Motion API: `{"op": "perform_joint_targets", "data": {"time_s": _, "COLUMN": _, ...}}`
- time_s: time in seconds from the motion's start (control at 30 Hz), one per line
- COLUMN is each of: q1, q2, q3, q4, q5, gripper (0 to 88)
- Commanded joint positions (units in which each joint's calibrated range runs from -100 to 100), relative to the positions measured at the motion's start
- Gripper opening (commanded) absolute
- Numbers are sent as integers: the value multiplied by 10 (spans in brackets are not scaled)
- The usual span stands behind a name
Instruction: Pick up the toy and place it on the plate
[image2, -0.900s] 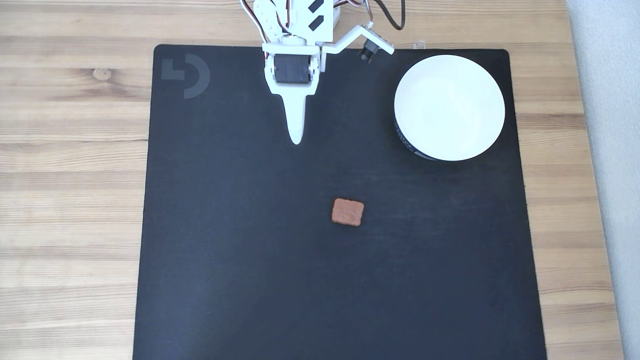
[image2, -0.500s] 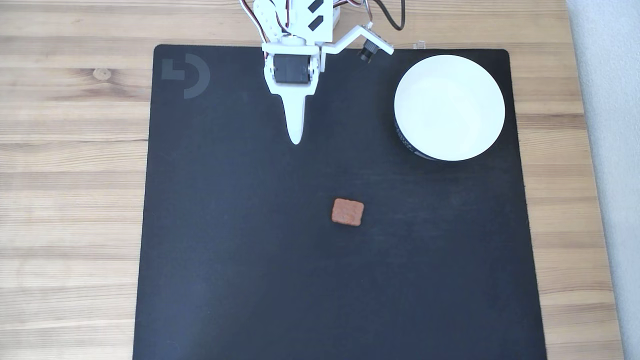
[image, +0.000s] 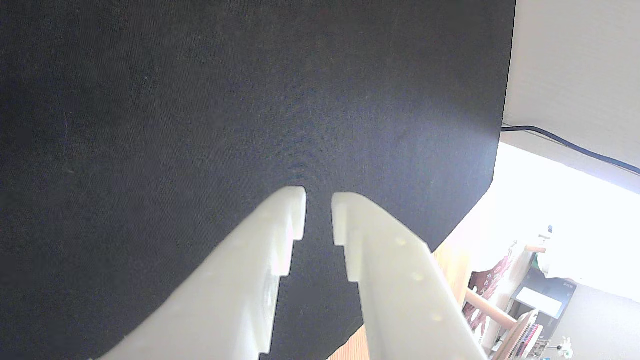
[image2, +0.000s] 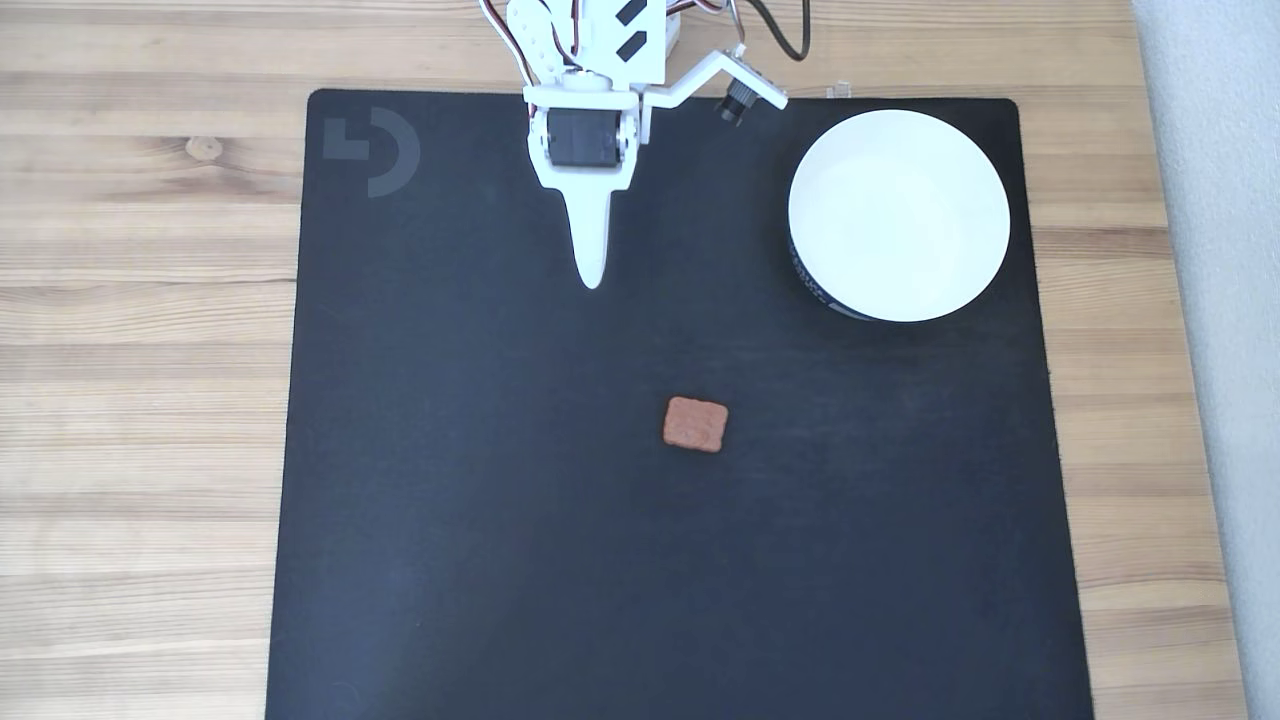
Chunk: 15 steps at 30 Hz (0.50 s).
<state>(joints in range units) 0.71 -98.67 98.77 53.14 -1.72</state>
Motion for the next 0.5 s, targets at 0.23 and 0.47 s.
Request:
{"op": "perform_joint_targets", "data": {"time_s": 0.23, "q1": 3, "q2": -7, "q3": 8, "q4": 2, "q5": -2, "gripper": 26}}
{"op": "perform_joint_targets", "data": {"time_s": 0.47, "q1": 2, "q2": -7, "q3": 8, "q4": 2, "q5": -2, "gripper": 26}}
